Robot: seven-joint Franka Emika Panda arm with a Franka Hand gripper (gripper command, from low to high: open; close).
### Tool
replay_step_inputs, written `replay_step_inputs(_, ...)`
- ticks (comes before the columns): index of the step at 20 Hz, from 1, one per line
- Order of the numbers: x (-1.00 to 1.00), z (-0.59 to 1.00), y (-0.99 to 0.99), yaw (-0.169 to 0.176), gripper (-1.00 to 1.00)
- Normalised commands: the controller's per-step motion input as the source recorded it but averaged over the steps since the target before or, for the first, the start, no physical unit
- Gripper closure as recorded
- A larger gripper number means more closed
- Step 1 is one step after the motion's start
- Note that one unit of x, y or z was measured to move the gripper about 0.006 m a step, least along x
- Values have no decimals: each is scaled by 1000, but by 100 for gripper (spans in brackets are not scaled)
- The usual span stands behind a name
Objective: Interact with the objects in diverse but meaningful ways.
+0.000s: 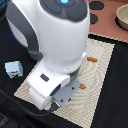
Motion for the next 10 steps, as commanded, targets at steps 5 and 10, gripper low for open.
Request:
replay_step_inputs(5,-575,306,204,-37,-100)
replay_step_inputs(10,-615,146,258,-29,-100)
